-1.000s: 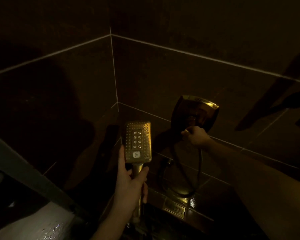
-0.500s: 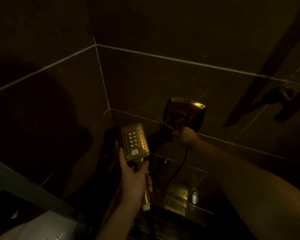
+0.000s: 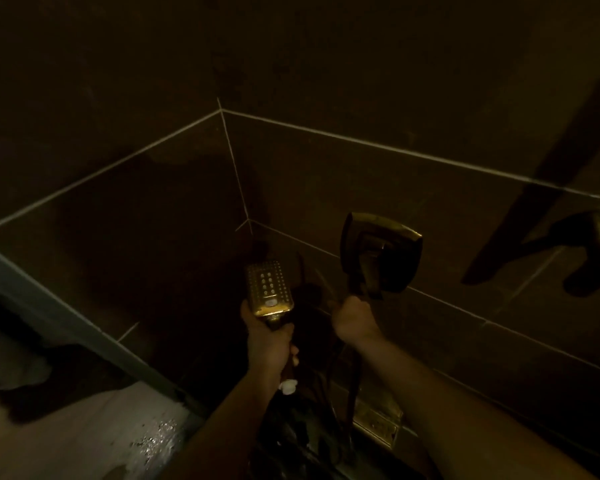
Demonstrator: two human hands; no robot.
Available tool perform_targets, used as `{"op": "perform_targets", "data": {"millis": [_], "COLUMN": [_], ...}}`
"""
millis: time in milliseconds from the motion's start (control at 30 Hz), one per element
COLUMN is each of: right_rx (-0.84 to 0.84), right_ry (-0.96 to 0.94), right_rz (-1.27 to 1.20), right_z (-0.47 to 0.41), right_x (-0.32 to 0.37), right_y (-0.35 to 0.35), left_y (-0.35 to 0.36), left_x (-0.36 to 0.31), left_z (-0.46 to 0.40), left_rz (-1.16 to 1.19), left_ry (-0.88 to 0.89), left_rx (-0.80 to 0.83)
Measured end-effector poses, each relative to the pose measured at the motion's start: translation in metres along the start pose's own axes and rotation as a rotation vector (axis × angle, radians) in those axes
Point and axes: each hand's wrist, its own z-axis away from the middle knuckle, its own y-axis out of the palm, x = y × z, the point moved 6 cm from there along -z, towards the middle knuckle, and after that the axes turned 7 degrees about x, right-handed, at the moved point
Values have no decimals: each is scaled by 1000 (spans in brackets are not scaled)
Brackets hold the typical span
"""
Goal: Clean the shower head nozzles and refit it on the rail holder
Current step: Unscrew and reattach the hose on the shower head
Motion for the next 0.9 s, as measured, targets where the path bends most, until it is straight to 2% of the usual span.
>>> {"op": "perform_targets", "data": {"millis": [100, 300, 533, 667, 900], "right_rx": [29, 225, 229, 200, 268], "right_ry": [8, -29, -79, -26, -42], "right_rz": [12, -19, 46, 96, 86], "right_z": [-1, 9, 23, 19, 29], "right_x": [-17, -22, 12, 20, 49], "right_y": [-14, -19, -9, -7, 10], "left_y": [4, 18, 43, 47, 50], "left_x": [7, 10, 26, 26, 18], "left_z": [11, 18, 11, -1, -16], "left_rz": [-14, -146, -271, -249, -258], "left_ry": [19, 4, -78, -104, -118], "left_rx": [-8, 14, 86, 111, 165]}}
